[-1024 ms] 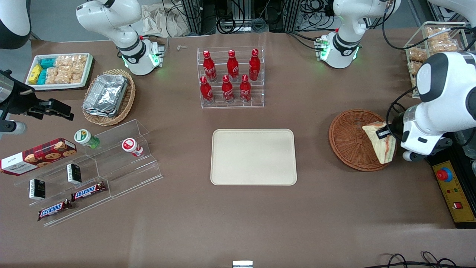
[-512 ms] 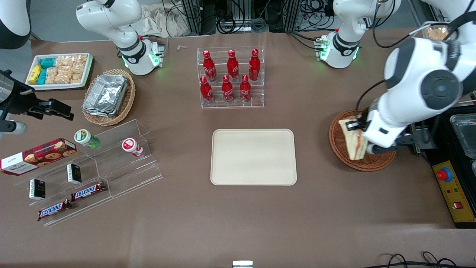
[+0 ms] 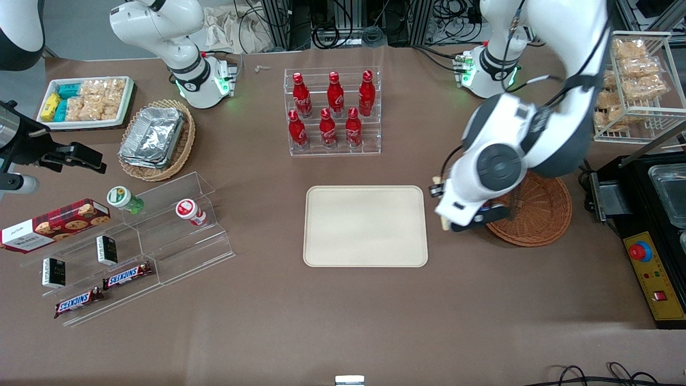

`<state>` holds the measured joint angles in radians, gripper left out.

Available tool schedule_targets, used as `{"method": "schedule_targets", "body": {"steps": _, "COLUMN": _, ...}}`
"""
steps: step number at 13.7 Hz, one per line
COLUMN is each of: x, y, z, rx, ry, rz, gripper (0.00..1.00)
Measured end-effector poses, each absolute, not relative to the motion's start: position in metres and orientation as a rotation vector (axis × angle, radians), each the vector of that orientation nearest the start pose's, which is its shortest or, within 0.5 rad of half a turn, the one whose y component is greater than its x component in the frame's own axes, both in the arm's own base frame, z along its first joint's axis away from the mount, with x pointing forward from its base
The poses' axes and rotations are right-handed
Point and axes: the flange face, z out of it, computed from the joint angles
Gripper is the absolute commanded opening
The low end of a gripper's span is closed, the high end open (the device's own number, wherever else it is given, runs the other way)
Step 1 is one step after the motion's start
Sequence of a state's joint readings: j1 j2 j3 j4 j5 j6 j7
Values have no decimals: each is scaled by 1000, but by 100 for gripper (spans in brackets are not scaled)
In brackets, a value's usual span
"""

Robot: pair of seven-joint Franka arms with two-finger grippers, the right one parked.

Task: Place sandwich from basket to tray

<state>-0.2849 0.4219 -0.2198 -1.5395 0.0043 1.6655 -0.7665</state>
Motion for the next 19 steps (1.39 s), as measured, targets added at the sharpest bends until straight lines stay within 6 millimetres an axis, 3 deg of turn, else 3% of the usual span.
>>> {"method": "schedule_targets", "body": {"steps": 2, "x": 570, "y": -325, "z": 362, "rx": -2995, "ry": -386, "rz": 422, "gripper": 2}}
{"method": "schedule_targets", "body": {"steps": 5, "x": 564, "y": -354, "z": 315, "rx": -2997, "ry": -341, "rz": 443, "gripper": 4}}
{"method": "schedule_targets", "body": {"steps": 8, "x": 567, "y": -357, "z": 270, "rx": -2987, "ry": -346, "rz": 463, "gripper": 5}}
{"method": "schedule_targets", "body": {"steps": 10, "x": 569, "y": -355, "z": 252, "rx": -2970, "ry": -347, "rz": 476, "gripper": 8}}
{"method": "schedule_targets", "body": {"steps": 11, "x": 570, "y": -354, "z": 246, "rx": -2967, "ry": -349, "rz": 481, "gripper": 14}}
{"method": "schedule_targets", "body": {"steps": 12, "x": 571, "y": -355, "z": 242, "rx": -2971, "ry": -352, "rz": 476, "gripper": 35}}
{"method": "schedule_targets", "body": {"steps": 14, "x": 573, "y": -355, "z": 237, "rx": -2979, "ry": -354, "rz": 466, "gripper": 100}}
{"method": "schedule_targets", "body": {"steps": 19, "x": 582, "y": -350, "z": 241, "rx": -2987, "ry": -374, "rz": 449, "gripper": 100}}
